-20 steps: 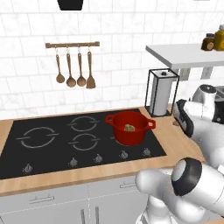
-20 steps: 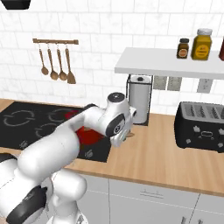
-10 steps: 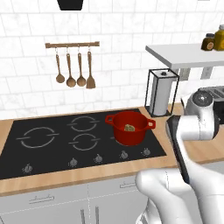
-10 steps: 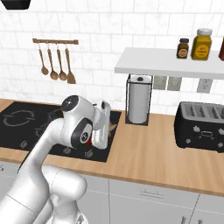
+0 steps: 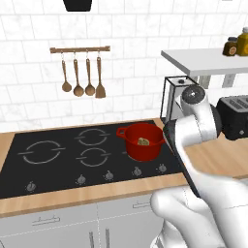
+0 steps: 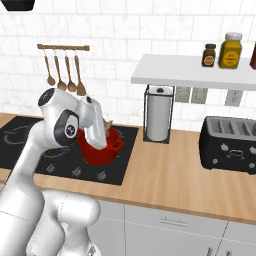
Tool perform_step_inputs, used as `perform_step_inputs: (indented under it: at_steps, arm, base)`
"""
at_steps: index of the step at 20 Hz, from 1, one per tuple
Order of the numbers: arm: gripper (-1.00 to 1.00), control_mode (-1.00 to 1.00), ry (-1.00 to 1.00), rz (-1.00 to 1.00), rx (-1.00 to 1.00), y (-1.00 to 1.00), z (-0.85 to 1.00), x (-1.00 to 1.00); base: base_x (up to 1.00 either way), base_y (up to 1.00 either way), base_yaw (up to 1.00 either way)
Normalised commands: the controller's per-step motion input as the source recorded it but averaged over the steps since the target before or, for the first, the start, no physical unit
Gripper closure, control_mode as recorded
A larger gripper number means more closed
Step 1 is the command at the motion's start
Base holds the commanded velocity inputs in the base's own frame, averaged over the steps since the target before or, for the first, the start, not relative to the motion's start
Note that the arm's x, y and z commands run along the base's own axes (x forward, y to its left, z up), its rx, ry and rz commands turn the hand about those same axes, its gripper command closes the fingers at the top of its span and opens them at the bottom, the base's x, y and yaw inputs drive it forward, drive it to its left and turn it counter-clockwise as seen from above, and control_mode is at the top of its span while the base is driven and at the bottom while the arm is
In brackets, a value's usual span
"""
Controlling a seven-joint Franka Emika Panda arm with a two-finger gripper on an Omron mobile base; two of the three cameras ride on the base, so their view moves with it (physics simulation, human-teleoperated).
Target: Put the onion and sweet potato in the pot. Retrieve the spatula and lightly stir the vegetables in the pot.
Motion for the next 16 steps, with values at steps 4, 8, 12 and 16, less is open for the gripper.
perform_step_inputs:
  at_steps: [4,8,12,16]
  arm:
    - [1.00,-1.00,0.24,0.02,-0.37,0.50,-0.08,0.65]
    - [1.00,-1.00,0.26,0.01,-0.35,0.08,-0.37,0.80]
    - [1.00,-1.00,0.26,0.00,-0.23,0.17,-0.62,0.46]
    - [1.00,-1.00,0.15,0.00,-0.19,0.35,-0.37,0.36]
  base:
    - [0.00,0.00,0.00]
    - [0.00,0.00,0.00]
    - [0.00,0.00,0.00]
    - [0.00,0.00,0.00]
